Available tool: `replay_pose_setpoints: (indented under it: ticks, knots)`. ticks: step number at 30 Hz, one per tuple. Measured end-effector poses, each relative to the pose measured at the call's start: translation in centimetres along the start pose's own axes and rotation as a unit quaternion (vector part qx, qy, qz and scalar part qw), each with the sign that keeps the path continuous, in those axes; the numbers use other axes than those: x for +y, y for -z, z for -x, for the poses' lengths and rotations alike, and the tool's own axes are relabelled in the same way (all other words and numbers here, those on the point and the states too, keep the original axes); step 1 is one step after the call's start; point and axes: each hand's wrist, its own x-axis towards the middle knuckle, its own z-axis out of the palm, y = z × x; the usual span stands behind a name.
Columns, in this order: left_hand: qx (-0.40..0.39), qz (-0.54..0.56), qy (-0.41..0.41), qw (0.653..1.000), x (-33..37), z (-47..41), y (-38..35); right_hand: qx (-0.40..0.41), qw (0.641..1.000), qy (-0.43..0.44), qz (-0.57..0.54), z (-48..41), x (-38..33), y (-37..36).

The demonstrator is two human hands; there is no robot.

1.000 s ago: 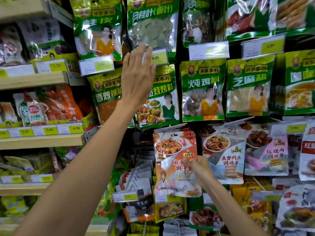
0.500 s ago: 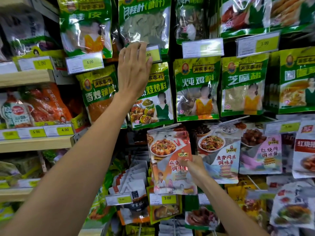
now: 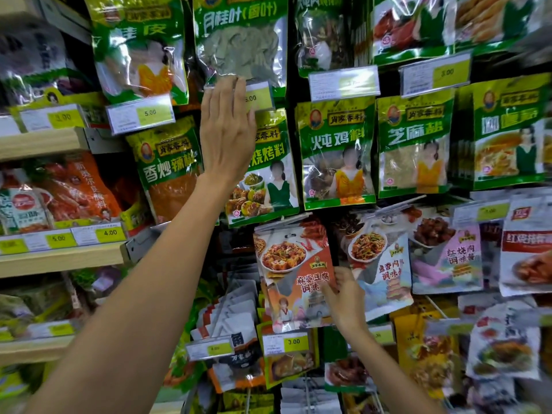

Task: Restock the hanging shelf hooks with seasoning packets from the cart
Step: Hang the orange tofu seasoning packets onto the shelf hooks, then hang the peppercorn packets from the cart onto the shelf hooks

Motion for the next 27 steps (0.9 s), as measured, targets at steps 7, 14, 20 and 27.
replay_pose_setpoints:
  ticks: [7, 14, 20, 27]
  knots:
    - [0.055, 0.114, -0.023, 0.992, 5.3, 7.6, 1.3, -0.016, 0.998, 0.046, 0.025, 6.6, 0.9, 5.4]
    - [-0.128, 0.357, 0.075, 0.922, 20.1, 22.3, 3.7, 0.034, 0.995, -0.087, 0.033, 12.4, 8.2, 16.9]
    - [-0.372, 0.523, 0.251, 0.725, 37.7, 33.6, 6.9, 0.116, 0.967, -0.22, 0.061, 19.7, 17.5, 30.4]
    - [-0.568, 0.518, 0.214, 0.602, 55.1, 41.6, 9.2, 0.203, 0.908, -0.341, 0.136, 27.2, 25.8, 44.9]
